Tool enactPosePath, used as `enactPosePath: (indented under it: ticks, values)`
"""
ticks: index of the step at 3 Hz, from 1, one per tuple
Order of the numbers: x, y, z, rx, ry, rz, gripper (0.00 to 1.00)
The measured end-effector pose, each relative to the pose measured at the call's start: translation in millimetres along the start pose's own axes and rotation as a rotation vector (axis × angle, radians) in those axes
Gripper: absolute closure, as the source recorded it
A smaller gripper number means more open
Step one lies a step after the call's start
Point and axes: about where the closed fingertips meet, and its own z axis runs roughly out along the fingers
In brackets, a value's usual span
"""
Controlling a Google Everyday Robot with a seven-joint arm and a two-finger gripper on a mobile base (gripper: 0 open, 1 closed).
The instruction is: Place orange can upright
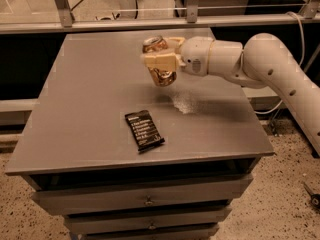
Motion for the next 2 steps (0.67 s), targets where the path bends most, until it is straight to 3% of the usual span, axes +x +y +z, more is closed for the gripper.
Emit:
enactPosePath:
  ticks: [1, 2]
  values:
    - [19.0, 6.5, -24.0, -0.007, -0.025, 0.023, 0.85]
    - [34.9, 9.6, -38.3, -0.015, -0.049, 0.034, 0.62]
